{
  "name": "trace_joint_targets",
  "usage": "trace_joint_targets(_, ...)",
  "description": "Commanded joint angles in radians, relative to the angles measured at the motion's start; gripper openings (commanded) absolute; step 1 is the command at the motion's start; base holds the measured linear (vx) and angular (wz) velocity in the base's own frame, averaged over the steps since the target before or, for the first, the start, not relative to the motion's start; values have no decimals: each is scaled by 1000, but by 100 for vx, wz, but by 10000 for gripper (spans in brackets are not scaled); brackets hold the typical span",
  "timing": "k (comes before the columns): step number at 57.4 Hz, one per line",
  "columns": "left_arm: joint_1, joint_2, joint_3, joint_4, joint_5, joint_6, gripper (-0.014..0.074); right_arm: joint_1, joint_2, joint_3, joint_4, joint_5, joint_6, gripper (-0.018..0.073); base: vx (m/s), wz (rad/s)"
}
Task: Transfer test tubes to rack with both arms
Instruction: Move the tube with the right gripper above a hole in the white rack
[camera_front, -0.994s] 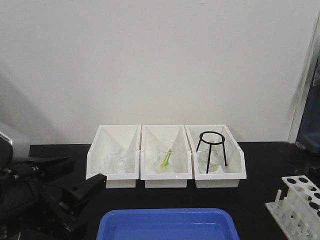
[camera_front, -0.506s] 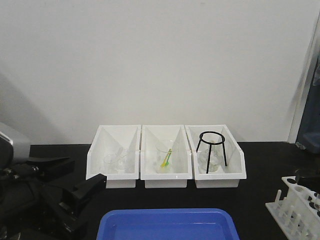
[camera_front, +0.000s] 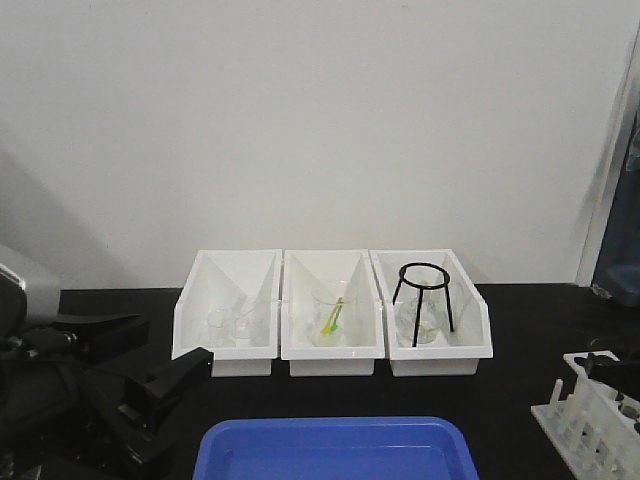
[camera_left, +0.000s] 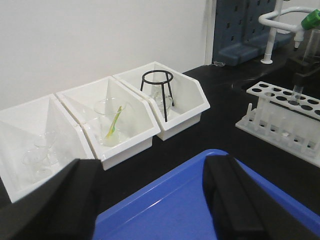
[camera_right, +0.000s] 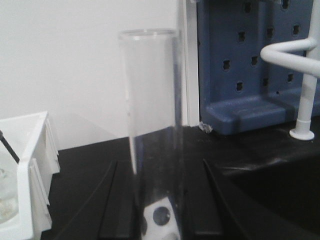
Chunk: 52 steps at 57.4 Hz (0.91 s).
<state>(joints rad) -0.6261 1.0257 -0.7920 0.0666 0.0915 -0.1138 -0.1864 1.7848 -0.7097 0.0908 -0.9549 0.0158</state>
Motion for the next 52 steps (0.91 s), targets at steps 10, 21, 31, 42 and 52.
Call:
trace_joint_targets(10, 3, -18, -35, -7, -72, -3, 530, -6, 33, -28, -14, -88, 50, -4, 0, 0)
trace_joint_targets(21, 3, -18, -35, -7, -72, -3, 530, -6, 94, -28, -14, -111, 54, -4, 0, 0)
trace_joint_targets(31, 3, -18, -35, -8, -72, -4, 530, -6, 136, -28, -14, -120, 47, -4, 0, 0)
trace_joint_targets(42, 0, -18, -35, -8, -72, -4, 530, -6, 149, -28, -12, -152, 46, 4, 0, 0)
trace_joint_targets(52, 0, -18, -35, -8, -72, -4, 530, -6, 149, -28, -13, -154, 40, 97, 0, 0)
